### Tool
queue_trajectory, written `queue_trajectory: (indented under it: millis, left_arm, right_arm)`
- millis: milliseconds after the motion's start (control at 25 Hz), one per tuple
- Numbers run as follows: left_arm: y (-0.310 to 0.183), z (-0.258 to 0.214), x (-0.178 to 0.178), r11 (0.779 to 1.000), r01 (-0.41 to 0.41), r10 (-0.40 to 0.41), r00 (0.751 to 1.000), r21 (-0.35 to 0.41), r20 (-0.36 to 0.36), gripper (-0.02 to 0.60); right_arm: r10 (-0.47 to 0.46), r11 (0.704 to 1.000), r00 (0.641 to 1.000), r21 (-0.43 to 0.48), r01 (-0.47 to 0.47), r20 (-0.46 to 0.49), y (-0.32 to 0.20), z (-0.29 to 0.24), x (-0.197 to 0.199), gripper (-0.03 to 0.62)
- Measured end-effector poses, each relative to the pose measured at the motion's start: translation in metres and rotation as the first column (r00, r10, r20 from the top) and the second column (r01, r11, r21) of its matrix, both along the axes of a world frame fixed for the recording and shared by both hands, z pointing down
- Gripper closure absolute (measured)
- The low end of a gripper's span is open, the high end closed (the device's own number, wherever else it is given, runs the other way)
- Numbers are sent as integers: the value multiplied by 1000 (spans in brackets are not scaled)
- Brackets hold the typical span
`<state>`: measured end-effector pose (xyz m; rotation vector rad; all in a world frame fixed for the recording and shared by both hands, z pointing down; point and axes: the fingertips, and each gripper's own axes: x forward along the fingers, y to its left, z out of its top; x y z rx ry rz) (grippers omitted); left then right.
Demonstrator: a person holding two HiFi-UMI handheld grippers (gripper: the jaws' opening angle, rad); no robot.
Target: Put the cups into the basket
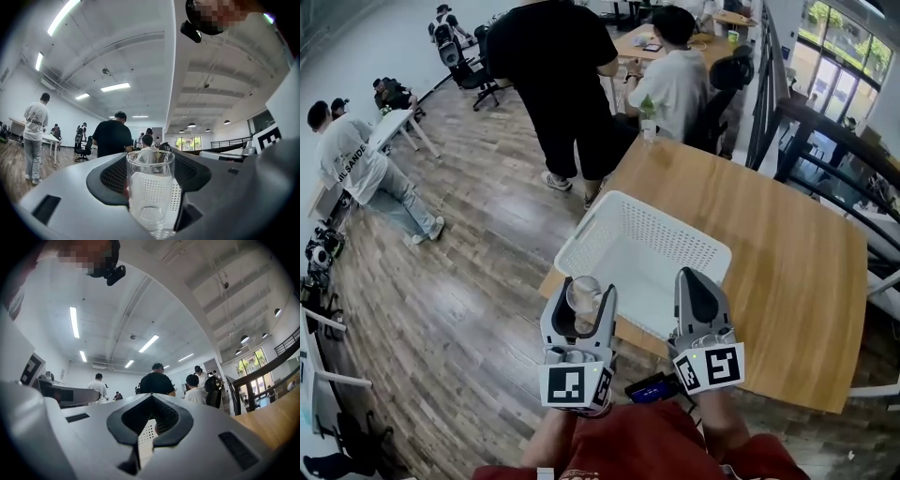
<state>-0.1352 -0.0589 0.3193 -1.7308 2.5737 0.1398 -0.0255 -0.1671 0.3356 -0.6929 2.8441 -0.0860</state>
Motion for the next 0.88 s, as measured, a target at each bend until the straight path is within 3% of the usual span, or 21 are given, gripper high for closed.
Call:
queue_trajectory:
  millis: [240, 480, 880]
  left_arm:
    - [-24, 2, 1, 998, -57, 57, 998, 9, -10, 291]
    - [-44, 1, -24, 991, -132, 133, 991, 30, -16, 291]
    - [-77, 3, -63, 957, -290, 291, 956, 31, -45, 291]
  right_arm:
    - [29, 1000, 1000, 7, -29, -2, -14, 4, 2, 589]
    - [91, 995, 996, 34, -90, -17, -23, 2, -16, 589]
    - [237, 971, 970, 48, -235, -55, -39, -3, -46, 589]
